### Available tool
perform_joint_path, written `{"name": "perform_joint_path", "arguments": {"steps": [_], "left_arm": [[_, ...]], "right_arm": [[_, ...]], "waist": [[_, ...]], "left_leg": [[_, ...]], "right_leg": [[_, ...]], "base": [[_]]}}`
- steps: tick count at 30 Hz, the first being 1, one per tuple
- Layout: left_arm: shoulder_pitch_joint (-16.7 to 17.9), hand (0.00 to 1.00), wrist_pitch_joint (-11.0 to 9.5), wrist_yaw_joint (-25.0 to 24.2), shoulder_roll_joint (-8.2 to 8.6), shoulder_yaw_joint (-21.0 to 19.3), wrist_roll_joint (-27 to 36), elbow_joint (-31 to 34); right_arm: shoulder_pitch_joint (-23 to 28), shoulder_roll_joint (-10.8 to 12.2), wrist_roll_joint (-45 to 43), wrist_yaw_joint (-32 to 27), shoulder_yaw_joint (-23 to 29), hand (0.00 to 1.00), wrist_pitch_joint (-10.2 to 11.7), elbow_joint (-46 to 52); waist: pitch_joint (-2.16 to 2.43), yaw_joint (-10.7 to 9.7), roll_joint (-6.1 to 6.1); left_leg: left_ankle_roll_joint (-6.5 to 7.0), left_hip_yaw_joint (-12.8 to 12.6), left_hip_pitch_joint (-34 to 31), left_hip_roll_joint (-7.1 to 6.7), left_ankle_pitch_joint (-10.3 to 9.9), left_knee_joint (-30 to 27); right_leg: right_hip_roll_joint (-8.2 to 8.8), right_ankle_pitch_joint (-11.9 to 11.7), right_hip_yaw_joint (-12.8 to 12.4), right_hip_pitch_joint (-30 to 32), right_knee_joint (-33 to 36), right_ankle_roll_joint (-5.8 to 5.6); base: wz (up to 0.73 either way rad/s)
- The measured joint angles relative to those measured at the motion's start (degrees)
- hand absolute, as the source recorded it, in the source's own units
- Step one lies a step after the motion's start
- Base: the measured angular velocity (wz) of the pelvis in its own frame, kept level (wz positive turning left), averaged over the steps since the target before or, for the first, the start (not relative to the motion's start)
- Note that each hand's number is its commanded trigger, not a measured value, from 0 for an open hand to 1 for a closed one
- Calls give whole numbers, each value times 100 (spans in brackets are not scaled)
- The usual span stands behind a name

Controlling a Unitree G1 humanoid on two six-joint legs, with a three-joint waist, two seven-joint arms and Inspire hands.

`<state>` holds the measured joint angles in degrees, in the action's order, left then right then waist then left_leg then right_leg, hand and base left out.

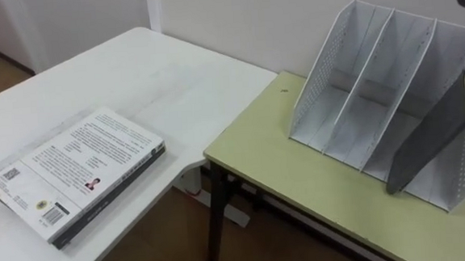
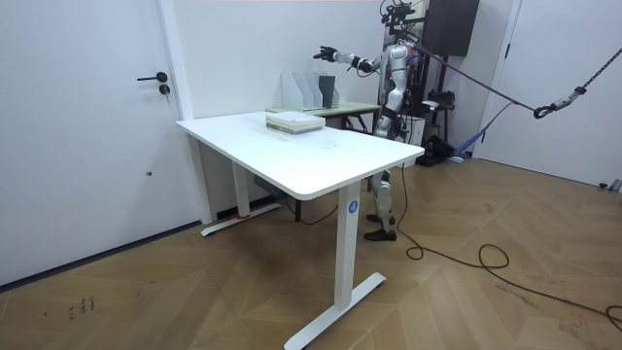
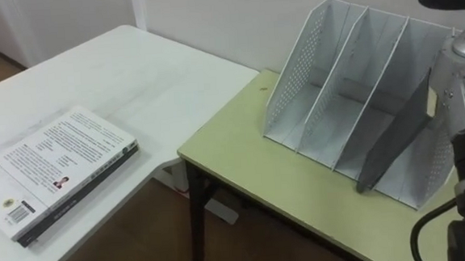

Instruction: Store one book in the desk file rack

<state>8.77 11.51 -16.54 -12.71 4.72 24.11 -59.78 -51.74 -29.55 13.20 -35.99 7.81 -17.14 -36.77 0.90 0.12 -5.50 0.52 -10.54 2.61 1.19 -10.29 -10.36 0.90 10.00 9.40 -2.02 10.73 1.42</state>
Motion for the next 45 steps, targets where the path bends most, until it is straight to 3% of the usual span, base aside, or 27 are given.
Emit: {"name": "perform_joint_path", "arguments": {"steps": [11,15,20,27,33,36,40,45], "left_arm": [[-25,0,-104,18,-19,110,116,-17],[-38,0,-162,21,-17,116,112,-16],[-113,0,-163,15,-21,119,115,-20],[-254,0,-202,2,-55,282,112,-6],[-278,0,-200,-179,-176,303,117,-1],[-356,0,-208,-209,-274,461,120,-46],[-420,0,-213,-293,-282,549,185,-51],[-451,0,-300,-416,-284,621,284,-89]], "right_arm": [[1,-32,-273,267,-496,0,3,965],[3,-31,-265,750,-860,0,4,1531],[186,1,112,1558,-1157,0,5,2676],[1116,90,1002,3363,-1737,0,103,4094],[1687,93,1155,4746,-2042,0,90,4144],[1960,63,1114,5433,-2551,0,96,4127],[2508,64,976,5950,-2772,0,102,4015],[3364,90,41,6619,-3091,0,119,3346]], "waist": [[-3,18,3],[-13,21,0],[-66,49,6],[-139,184,48],[-130,320,37],[-121,375,22],[-120,498,21],[-130,705,33]], "left_leg": [[-1,-26,-100,12,0,-3],[-1,-11,-93,15,0,-6],[-1,-24,-71,21,-1,-6],[-3,-36,-60,65,-6,13],[-5,-29,-149,82,-6,-16],[-23,-28,-193,111,-17,-39],[-29,-13,-195,109,-20,-35],[-28,-7,-177,107,-20,-52]], "right_leg": [[-5,-8,-5,93,59,9],[-3,-9,0,90,60,11],[-8,-18,-76,118,75,13],[-12,-50,-123,95,91,11],[-10,-57,-126,168,103,20],[-15,-61,-114,192,95,26],[-9,-61,-88,186,88,26],[12,-62,17,149,87,25]], "base": [[-1],[-1],[-3],[-1],[0],[1],[2],[0]]}}
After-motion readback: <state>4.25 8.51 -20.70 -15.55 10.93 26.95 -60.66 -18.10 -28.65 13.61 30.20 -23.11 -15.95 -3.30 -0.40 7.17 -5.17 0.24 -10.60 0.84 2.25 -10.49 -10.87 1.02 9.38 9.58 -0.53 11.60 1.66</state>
